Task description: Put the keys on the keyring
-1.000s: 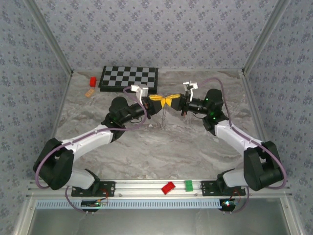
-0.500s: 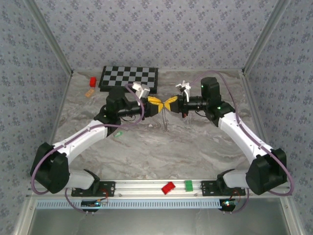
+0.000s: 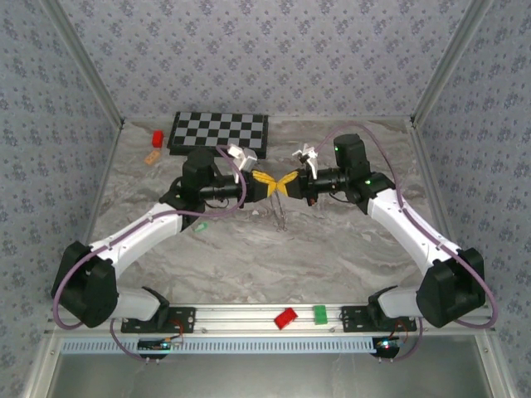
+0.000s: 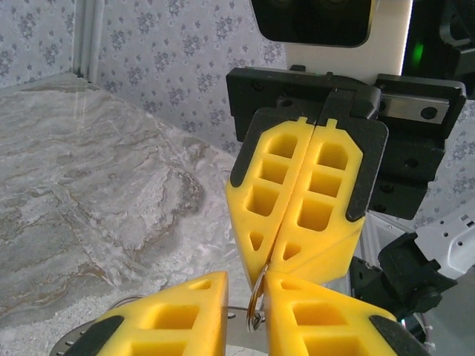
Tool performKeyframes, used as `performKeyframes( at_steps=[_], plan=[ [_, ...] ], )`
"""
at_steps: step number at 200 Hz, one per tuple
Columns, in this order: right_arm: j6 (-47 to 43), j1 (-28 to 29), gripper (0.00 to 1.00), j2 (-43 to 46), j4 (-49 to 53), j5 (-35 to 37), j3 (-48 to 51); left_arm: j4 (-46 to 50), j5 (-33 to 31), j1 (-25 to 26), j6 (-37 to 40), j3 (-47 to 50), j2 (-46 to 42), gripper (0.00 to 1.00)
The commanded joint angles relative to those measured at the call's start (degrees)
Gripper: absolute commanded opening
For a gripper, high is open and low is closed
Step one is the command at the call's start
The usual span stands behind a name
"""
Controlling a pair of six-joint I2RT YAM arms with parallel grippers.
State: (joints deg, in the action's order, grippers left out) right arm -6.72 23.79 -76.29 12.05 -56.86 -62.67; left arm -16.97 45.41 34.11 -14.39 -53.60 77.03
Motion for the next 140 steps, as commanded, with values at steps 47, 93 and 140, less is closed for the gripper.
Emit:
performKeyframes(
  at_steps=[47, 93, 140],
  plan=[
    [-0.7, 0.5, 0.0, 0.9, -0.3, -1.5, -1.4, 5.4, 3.3, -0.3, 4.4, -4.0, 0.9, 0.19],
    [0.5, -0.1, 0.0, 1.4, -2.2, -1.7, -0.4, 5.9, 2.9, -0.3, 4.8, -4.0, 1.1, 0.15],
    [1.8, -0.1, 0.07, 1.5, -3.5, -2.0, 0.0, 4.1, 3.0, -0.2, 3.0, -4.1, 2.0, 0.0]
  ],
)
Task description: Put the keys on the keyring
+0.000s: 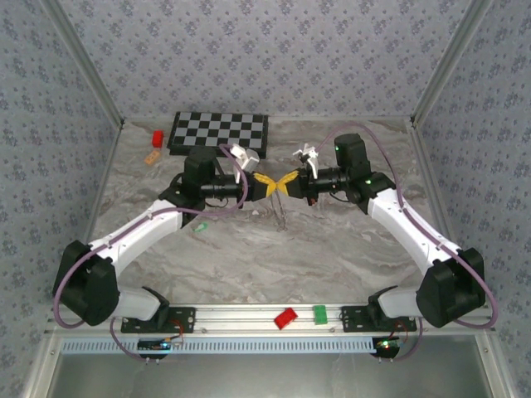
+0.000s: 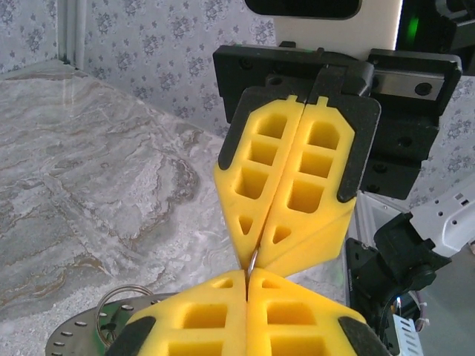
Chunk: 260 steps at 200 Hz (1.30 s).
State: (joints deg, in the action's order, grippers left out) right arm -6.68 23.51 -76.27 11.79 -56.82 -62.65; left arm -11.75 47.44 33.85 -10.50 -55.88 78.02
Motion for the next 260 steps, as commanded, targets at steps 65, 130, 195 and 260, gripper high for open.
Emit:
performKeyframes(
  at_steps=[65, 130, 195, 260],
  plan=[
    [18.0, -3.6, 0.31, 7.4, -27.0, 6.0, 11.8, -25.8, -7.3, 0.2, -15.1, 5.6, -0.7, 0.0],
    [30.6, -5.3, 0.23, 9.6, -46.5, 12.3, 20.2, -42.6, -20.0, 4.3, -21.8, 9.5, -0.6, 0.0],
    [34.5, 0.6, 0.22, 8.1, -52.4, 14.5, 19.7, -53.2, -27.8, 6.4, -26.0, 11.0, 1.4, 0.0],
    [39.7, 0.8, 0.2, 6.6, -58.8, 14.5, 19.8, -54.7, -26.4, 6.8, -26.4, 10.7, 2.9, 0.0]
  ],
)
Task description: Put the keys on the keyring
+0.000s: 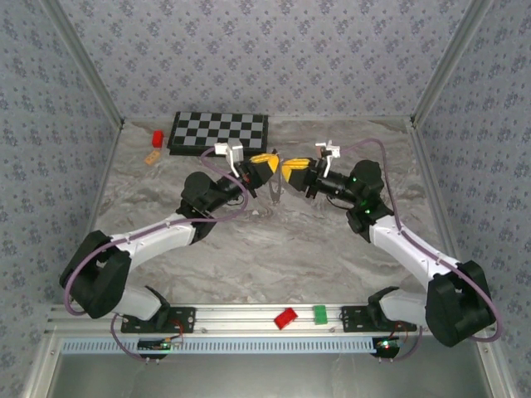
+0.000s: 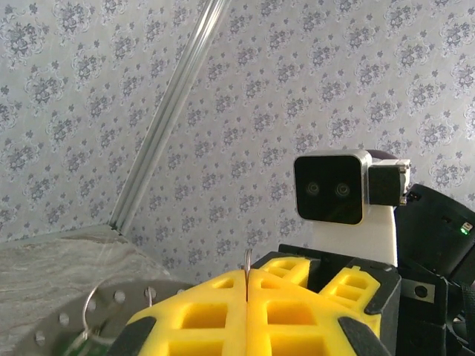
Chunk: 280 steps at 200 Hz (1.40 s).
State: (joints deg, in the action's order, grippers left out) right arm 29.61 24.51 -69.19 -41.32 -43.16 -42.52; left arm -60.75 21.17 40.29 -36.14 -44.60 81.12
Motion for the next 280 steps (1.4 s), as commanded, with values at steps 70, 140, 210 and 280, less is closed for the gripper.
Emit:
performKeyframes(
  at_steps=[70, 140, 210, 280],
  plan=[
    [10.7, -1.1, 0.19, -5.2, -14.9, 0.2, -1.0, -5.6, 0.8, 0.3, -0.9, -0.5, -0.3, 0.0],
    [16.7, -1.8, 0.19, -8.3, -23.8, -2.1, -1.1, -5.4, 0.5, 0.3, -0.4, -0.1, -0.1, 0.0],
    [18.6, -1.9, 0.2, -9.4, -27.2, -3.2, -0.8, -5.0, -0.1, 0.4, 0.0, 0.2, -0.1, 0.0],
    [18.3, -1.0, 0.15, -10.9, -26.0, -4.6, -2.3, -4.7, 1.7, 0.4, -0.4, -0.3, 0.3, 0.0]
  ],
)
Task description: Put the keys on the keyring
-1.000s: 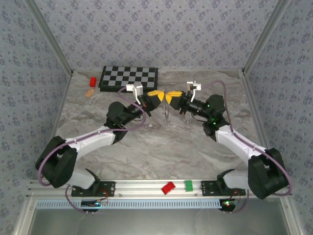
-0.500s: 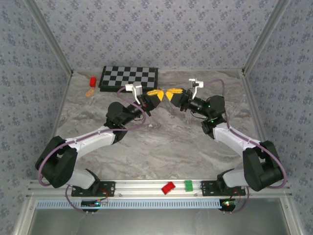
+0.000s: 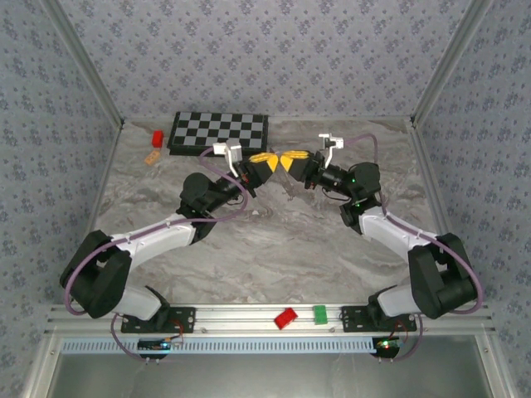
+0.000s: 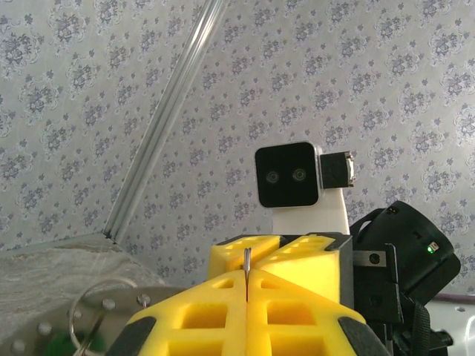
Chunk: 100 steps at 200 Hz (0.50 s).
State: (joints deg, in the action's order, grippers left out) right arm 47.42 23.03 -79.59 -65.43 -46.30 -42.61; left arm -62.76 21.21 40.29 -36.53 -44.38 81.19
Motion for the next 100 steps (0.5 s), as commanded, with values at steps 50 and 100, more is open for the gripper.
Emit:
performKeyframes(
  at_steps=[50, 100],
  plan=[
    [0.3, 0.5, 0.04, -0.2, -1.9, -2.3, -2.4, -2.6, 2.2, 0.4, -0.5, -0.5, 0.9, 0.0],
    [-1.3, -0.3, 0.0, 0.5, 1.2, -5.1, -2.6, -0.4, 2.4, 0.0, -0.2, -0.8, 0.6, 0.0]
  ],
)
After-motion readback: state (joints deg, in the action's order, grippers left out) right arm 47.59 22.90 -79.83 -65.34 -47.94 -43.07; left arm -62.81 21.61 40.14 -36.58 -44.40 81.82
